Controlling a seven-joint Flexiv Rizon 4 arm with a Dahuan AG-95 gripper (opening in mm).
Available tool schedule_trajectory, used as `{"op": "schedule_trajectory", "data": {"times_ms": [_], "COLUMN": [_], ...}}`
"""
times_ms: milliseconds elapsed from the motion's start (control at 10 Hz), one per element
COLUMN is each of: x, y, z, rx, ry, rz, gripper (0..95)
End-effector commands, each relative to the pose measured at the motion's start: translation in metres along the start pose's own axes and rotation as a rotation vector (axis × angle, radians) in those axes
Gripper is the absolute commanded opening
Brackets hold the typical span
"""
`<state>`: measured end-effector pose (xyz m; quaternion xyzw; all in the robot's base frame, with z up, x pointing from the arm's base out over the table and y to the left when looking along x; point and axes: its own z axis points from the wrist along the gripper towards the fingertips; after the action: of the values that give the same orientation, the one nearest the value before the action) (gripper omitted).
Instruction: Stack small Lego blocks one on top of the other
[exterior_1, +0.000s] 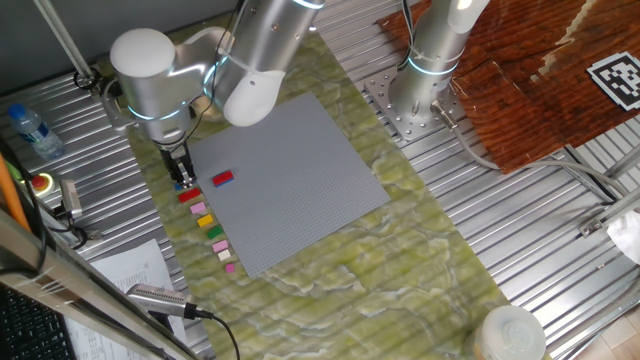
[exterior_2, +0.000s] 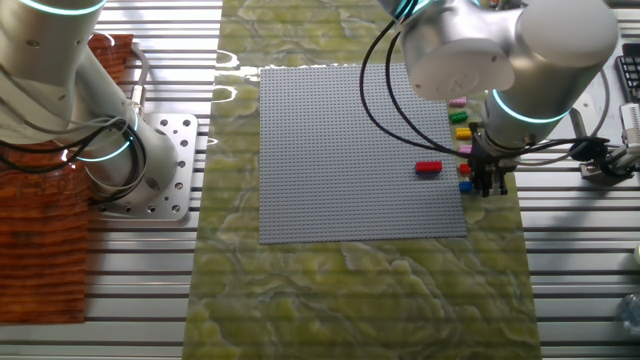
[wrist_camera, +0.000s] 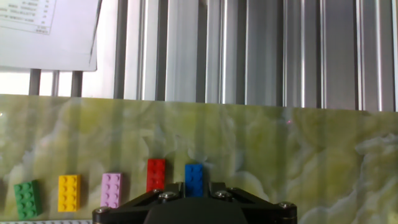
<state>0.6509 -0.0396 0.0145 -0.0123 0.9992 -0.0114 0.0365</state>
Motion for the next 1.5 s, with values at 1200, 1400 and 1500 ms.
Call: {"op": "schedule_trajectory", "data": {"times_ms": [1200,1400,1500], "x": [-0.003,-0.005,-0.006], "y": [0.002,0.003,0.004], "z": [-0.003,-0.014,-0.019], "rx": [0.001,0.001,0.002], "ry": [0.003,0.007,0.013], "rz": [0.004,0.005,0.008], "gripper": [0.0,0.0,0.0]}}
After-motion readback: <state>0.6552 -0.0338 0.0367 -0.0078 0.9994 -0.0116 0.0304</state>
